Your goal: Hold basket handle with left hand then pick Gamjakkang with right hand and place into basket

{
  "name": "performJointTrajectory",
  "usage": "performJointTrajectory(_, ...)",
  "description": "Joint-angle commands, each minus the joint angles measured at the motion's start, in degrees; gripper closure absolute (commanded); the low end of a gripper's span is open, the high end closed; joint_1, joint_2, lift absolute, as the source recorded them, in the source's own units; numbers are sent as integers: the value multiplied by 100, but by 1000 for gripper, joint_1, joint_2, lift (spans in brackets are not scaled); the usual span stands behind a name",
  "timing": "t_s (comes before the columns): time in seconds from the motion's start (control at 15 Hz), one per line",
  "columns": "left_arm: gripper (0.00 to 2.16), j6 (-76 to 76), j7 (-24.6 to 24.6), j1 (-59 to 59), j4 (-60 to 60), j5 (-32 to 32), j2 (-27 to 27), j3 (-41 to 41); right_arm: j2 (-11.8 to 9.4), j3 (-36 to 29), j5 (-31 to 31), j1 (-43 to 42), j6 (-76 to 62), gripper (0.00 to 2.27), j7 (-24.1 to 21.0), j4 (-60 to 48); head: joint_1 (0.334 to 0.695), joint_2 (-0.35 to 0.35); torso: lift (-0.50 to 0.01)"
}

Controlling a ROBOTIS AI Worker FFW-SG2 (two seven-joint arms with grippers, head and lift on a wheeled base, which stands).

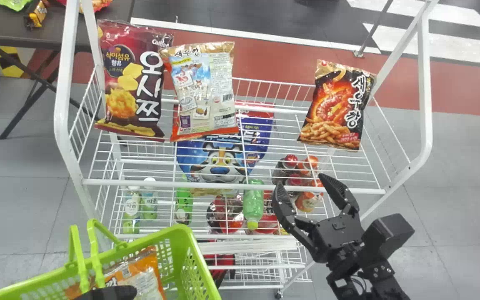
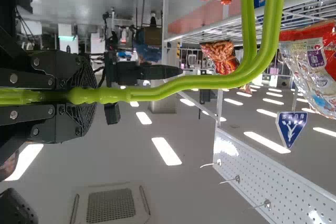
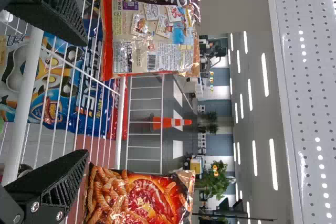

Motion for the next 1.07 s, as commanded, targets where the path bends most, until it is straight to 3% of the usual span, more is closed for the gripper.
performJointTrajectory(0.0,2145,1,7,-2,0,0,0,0,9,26,3,0,1,76,-2,0,695,-214,-17)
performJointTrajectory(1.0,2145,19,112,-28,-44,9,36,0,70,43,3,0,36,80,-2,-9,695,-204,-17)
